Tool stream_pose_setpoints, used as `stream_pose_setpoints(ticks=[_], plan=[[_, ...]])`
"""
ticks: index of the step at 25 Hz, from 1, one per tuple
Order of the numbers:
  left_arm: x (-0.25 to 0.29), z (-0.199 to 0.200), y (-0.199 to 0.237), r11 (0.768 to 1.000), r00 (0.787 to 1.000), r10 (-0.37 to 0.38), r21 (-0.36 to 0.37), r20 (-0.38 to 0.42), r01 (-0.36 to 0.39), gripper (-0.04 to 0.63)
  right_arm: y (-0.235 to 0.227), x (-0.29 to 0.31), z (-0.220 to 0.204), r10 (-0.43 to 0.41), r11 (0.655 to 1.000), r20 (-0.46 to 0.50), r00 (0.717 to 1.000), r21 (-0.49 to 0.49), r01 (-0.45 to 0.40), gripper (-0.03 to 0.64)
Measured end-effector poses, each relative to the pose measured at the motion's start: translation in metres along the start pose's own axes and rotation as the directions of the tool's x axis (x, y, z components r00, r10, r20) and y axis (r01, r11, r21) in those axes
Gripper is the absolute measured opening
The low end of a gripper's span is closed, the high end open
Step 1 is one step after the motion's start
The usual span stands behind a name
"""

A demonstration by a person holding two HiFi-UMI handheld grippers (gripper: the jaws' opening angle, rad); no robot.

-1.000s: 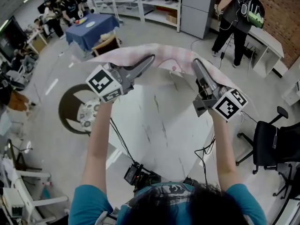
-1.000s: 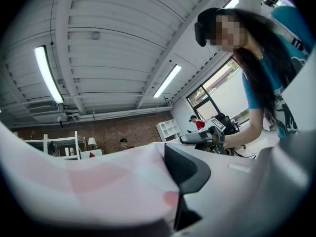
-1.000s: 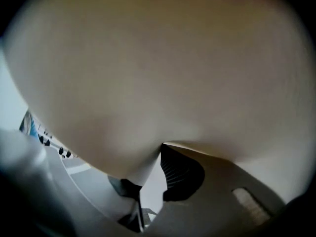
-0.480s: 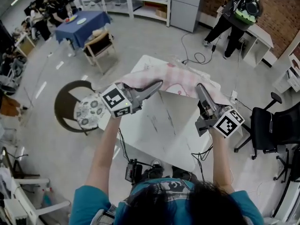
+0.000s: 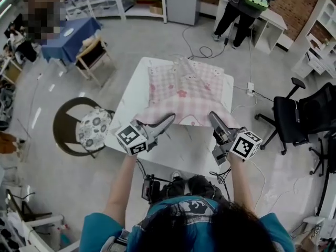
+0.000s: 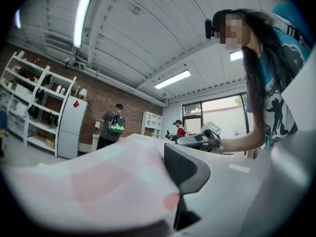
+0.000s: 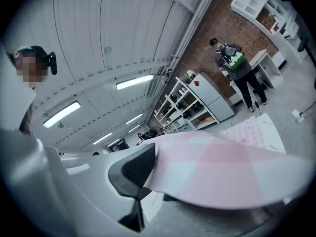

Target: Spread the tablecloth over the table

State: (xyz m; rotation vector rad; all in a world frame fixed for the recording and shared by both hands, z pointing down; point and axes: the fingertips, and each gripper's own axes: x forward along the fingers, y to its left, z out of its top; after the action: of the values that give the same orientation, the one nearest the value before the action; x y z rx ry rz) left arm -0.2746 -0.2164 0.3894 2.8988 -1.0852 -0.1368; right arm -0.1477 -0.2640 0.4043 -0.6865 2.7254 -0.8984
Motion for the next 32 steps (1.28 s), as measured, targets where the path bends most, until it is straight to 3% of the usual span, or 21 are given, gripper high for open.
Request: stream_pose_setpoints(ticks=[3, 6, 8, 11, 13, 14, 17, 20, 22, 24, 26, 27, 28, 29, 30, 31, 32], plan=[[-0.007, -0.028, -0.006, 0.986, 0.998, 0.068, -0.152, 0.008, -0.066, 0.076, -0.006, -0.01, -0.019, -0.022, 0.999, -0.023, 0.999, 0.038, 0.023, 0.032], [-0.021, -0.05, 0.0, 0.933, 0.981, 0.188, -0.322, 0.05, -0.162, 0.174, -0.007, -0.014, -0.029, -0.014, 0.997, -0.032, 0.999, 0.07, 0.016, 0.017], [-0.038, -0.06, 0.007, 0.868, 0.956, 0.278, -0.45, 0.093, -0.209, 0.25, -0.008, -0.016, -0.031, -0.016, 0.996, -0.028, 0.999, 0.082, 0.019, 0.01], [-0.066, -0.07, 0.006, 0.75, 0.917, 0.376, -0.625, 0.13, -0.218, 0.267, -0.008, -0.02, -0.032, -0.022, 0.997, -0.043, 0.999, 0.073, 0.025, 0.006], [-0.078, -0.084, 0.004, 0.678, 0.898, 0.422, -0.7, 0.122, -0.223, 0.299, -0.007, -0.023, -0.035, -0.015, 0.998, -0.062, 0.998, 0.067, 0.019, 0.006], [-0.081, -0.088, 0.003, 0.631, 0.883, 0.452, -0.746, 0.129, -0.214, 0.298, -0.007, -0.025, -0.038, -0.01, 0.997, -0.067, 0.998, 0.077, 0.015, 0.006], [-0.088, -0.09, -0.001, 0.466, 0.8, 0.556, -0.882, 0.224, -0.077, 0.327, -0.009, -0.037, -0.051, -0.002, 0.99, -0.067, 0.998, 0.14, 0.011, 0.006], [-0.108, -0.104, -0.008, 0.296, 0.668, 0.7, -0.954, 0.252, 0.05, 0.36, -0.014, -0.049, -0.058, 0.003, 0.983, -0.064, 0.998, 0.184, 0.009, 0.006], [-0.126, -0.126, -0.013, 0.169, 0.584, 0.784, -0.977, 0.211, 0.127, 0.367, -0.016, -0.053, -0.059, 0.007, 0.982, -0.059, 0.998, 0.191, 0.004, 0.005], [-0.138, -0.15, -0.019, 0.055, 0.524, 0.837, -0.977, 0.157, 0.204, 0.368, -0.017, -0.056, -0.06, 0.011, 0.98, -0.058, 0.998, 0.198, 0.001, 0.005], [-0.147, -0.176, -0.024, -0.044, 0.47, 0.878, -0.964, 0.087, 0.261, 0.359, -0.017, -0.062, -0.066, 0.011, 0.978, -0.067, 0.998, 0.209, 0.003, 0.005], [-0.151, -0.188, -0.026, -0.09, 0.446, 0.894, -0.959, 0.041, 0.27, 0.328, -0.017, -0.066, -0.071, 0.009, 0.976, -0.075, 0.997, 0.216, 0.007, 0.006], [-0.154, -0.199, -0.027, -0.133, 0.424, 0.905, -0.957, -0.012, 0.258, 0.235, -0.017, -0.069, -0.076, 0.006, 0.975, -0.083, 0.996, 0.223, 0.013, 0.005], [-0.156, -0.206, -0.026, -0.166, 0.406, 0.912, -0.96, -0.062, 0.227, 0.125, -0.017, -0.072, -0.081, 0.001, 0.973, -0.093, 0.996, 0.231, 0.02, 0.006], [-0.158, -0.209, -0.024, -0.176, 0.394, 0.914, -0.967, -0.093, 0.181, 0.061, -0.017, -0.075, -0.086, -0.004, 0.97, -0.101, 0.995, 0.24, 0.028, 0.005], [-0.159, -0.207, -0.02, -0.16, 0.394, 0.914, -0.979, -0.099, 0.124, 0.053, -0.018, -0.077, -0.091, -0.011, 0.966, -0.106, 0.994, 0.257, 0.038, 0.006], [-0.161, -0.203, -0.015, -0.124, 0.406, 0.909, -0.991, -0.093, 0.051, 0.046, -0.02, -0.08, -0.097, -0.017, 0.957, -0.109, 0.994, 0.285, 0.047, 0.006]])
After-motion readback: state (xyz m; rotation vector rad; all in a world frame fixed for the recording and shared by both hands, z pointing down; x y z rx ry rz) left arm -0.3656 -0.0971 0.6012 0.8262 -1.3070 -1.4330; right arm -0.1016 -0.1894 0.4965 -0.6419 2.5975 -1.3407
